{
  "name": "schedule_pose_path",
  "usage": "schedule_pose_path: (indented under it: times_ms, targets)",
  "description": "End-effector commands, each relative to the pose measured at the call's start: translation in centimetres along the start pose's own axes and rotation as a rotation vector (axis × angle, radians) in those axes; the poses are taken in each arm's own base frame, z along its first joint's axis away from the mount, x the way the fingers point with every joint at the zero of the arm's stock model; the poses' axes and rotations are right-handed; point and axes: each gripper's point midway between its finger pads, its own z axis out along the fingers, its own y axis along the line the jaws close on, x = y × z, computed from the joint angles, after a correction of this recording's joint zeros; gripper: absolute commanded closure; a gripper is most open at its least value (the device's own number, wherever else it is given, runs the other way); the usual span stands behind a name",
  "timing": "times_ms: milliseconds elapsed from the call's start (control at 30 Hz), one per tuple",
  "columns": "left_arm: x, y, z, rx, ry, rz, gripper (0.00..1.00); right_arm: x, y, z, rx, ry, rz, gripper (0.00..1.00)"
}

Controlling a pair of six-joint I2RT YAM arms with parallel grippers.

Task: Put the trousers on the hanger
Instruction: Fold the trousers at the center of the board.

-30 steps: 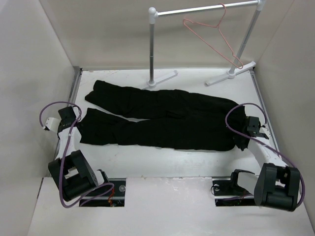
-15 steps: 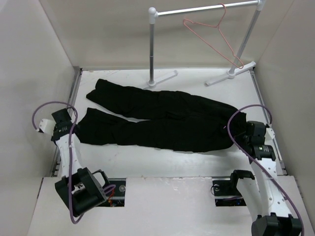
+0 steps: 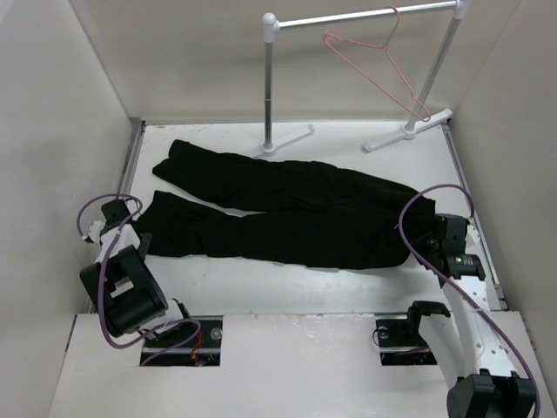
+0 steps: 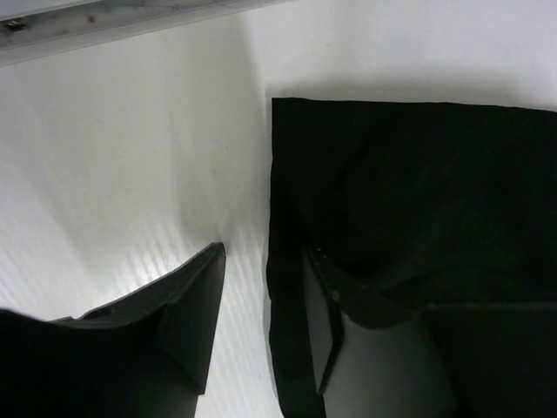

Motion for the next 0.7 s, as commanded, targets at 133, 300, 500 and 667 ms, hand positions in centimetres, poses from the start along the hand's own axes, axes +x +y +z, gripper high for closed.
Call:
schedule_pose_path:
  times_ms: [133,300,500,667]
  targets:
    - [-1.1,-1.4,2.0,0.03,-0.012,-0.005,0.71,-0.5,1.0,0.1,-0.039,-0.016,-0.002,0.91]
    - [-1.4,-1.9,2.5,0.03,-0.014,0.006,0.93,-0.6,1.2,0.0,-0.039,-0.023,0.0,0.92]
    - [-4.8,2.5,-2.8,-0.045,-0.191,-0.039,1.0,-1.1,0.6,-2.3,-0.025,-0.042,-0.005,0.93]
    - [-9.3,5.2,-8.8,-0.162,-0.321,-0.026,1.0,-0.2,0.0,-5.5,-0.025,-0.041,-0.072,0.95]
